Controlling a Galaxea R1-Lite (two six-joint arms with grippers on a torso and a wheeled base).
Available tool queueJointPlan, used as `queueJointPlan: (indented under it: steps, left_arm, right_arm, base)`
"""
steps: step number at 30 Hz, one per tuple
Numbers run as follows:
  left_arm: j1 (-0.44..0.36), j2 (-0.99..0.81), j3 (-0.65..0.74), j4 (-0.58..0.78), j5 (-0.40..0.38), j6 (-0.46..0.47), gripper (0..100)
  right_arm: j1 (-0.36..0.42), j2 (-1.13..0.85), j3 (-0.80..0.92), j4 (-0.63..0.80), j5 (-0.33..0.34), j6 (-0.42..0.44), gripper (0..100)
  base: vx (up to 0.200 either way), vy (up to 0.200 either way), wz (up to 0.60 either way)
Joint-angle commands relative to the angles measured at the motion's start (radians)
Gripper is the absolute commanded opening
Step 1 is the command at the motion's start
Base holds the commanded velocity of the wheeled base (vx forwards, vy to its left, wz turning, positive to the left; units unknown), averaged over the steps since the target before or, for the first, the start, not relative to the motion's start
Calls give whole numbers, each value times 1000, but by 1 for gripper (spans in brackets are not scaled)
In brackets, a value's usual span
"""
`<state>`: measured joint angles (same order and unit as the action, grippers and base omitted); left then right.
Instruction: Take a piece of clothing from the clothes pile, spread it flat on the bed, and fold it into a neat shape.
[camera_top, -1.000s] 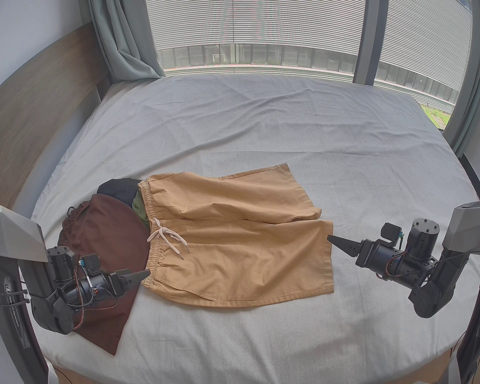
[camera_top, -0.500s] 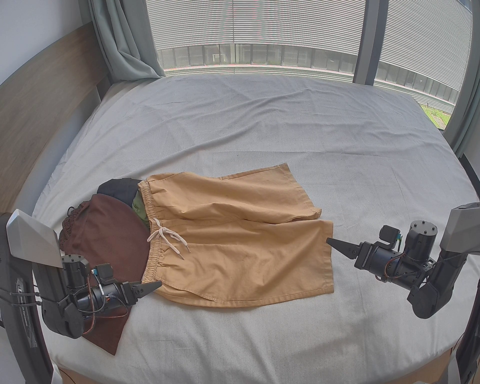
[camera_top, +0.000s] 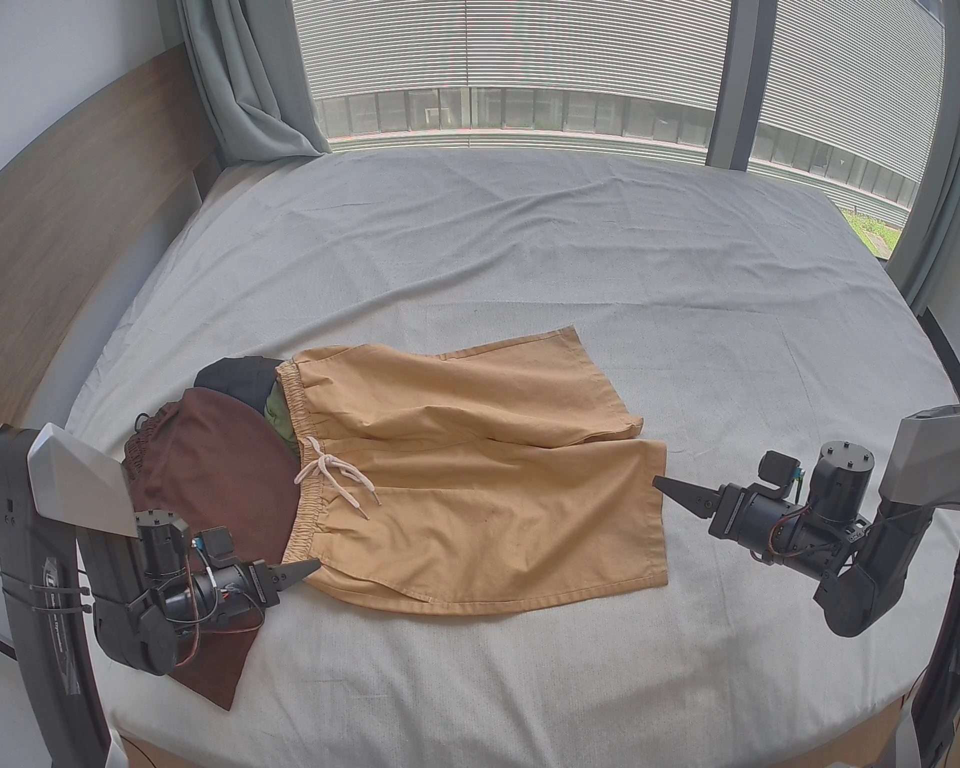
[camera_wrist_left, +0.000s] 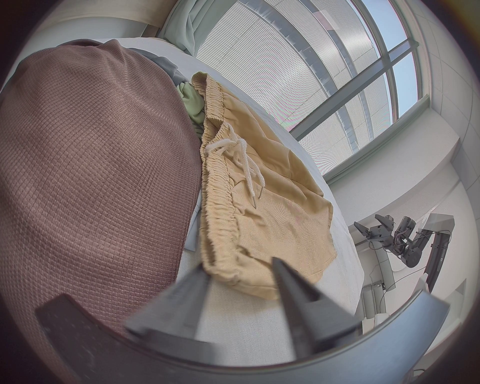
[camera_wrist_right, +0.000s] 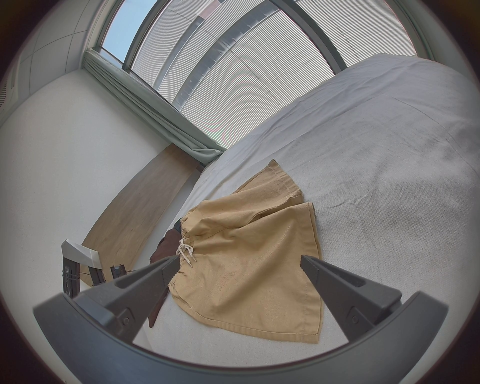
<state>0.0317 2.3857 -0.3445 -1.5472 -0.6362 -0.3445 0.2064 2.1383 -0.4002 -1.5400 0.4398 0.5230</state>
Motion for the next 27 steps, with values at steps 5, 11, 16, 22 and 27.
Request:
queueJointPlan:
  steps: [5, 11, 16, 22, 27]
  left_arm:
    - [1, 9, -7, -1, 0, 1, 0]
    - [1, 9, -5, -1, -2, 5, 0]
    - [-4, 7, -4, -1, -2, 7, 0]
    - [-4, 7, -5, -2, -2, 9, 0]
    - [-6, 7, -5, -2, 0, 9, 0]
  right_arm:
    - [-1, 31, 11, 0, 4, -4, 100]
    - [4, 68, 86, 1, 7, -49, 100]
    - [7, 115, 149, 3, 8, -135, 100]
    - [7, 173, 170, 1, 8, -164, 100]
    - [7, 212, 153, 0, 14, -159, 100]
  base:
    - [0, 0, 0]
    - [0, 0, 0]
    - [0, 0, 0]
    - [0, 0, 0]
    - [0, 0, 0]
